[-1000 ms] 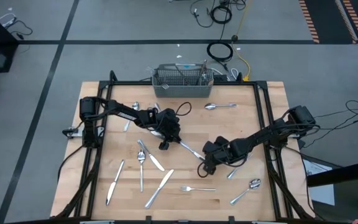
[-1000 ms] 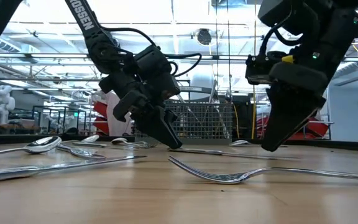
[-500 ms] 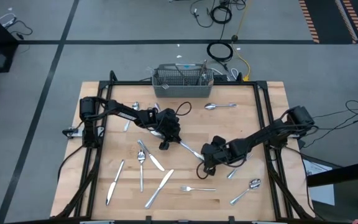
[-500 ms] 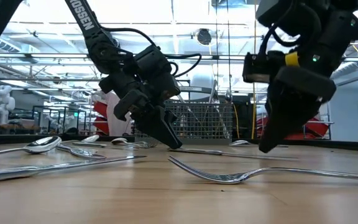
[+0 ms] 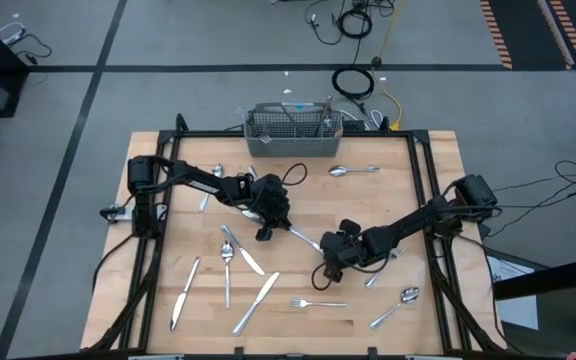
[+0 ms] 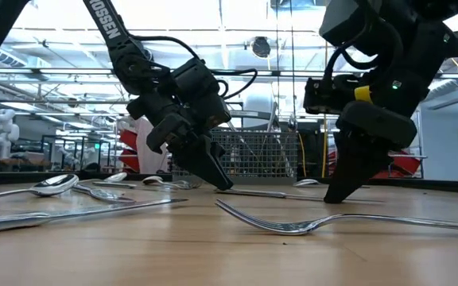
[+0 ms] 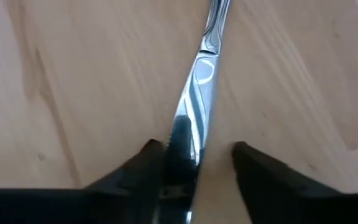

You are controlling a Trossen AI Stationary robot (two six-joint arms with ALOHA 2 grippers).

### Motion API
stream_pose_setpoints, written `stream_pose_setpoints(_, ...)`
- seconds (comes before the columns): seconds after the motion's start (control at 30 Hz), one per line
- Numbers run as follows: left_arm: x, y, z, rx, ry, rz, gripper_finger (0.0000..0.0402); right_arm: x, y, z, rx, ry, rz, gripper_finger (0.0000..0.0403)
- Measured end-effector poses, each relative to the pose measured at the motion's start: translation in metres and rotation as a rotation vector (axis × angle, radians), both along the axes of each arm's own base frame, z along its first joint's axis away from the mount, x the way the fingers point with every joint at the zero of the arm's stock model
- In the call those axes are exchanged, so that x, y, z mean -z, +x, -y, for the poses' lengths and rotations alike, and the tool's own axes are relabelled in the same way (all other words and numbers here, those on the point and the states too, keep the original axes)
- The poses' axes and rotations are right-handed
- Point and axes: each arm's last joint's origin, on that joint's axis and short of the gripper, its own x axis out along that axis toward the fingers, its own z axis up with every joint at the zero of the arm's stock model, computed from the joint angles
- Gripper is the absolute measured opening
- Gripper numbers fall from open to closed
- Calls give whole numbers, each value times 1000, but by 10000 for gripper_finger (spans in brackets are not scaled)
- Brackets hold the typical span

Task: Sort silverware
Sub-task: Put the silver table knife into the silverware organizer

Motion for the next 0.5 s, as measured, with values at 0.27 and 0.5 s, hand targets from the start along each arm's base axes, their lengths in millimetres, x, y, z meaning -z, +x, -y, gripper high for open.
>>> stream_pose_setpoints(0.27,0,-1,0,6,-9,-1,61,-3,2,-1,51,16,0,32)
stream_pose_setpoints(0.5,0,0,0,4,-7,2,61,-9,2,-1,111,18,30,32)
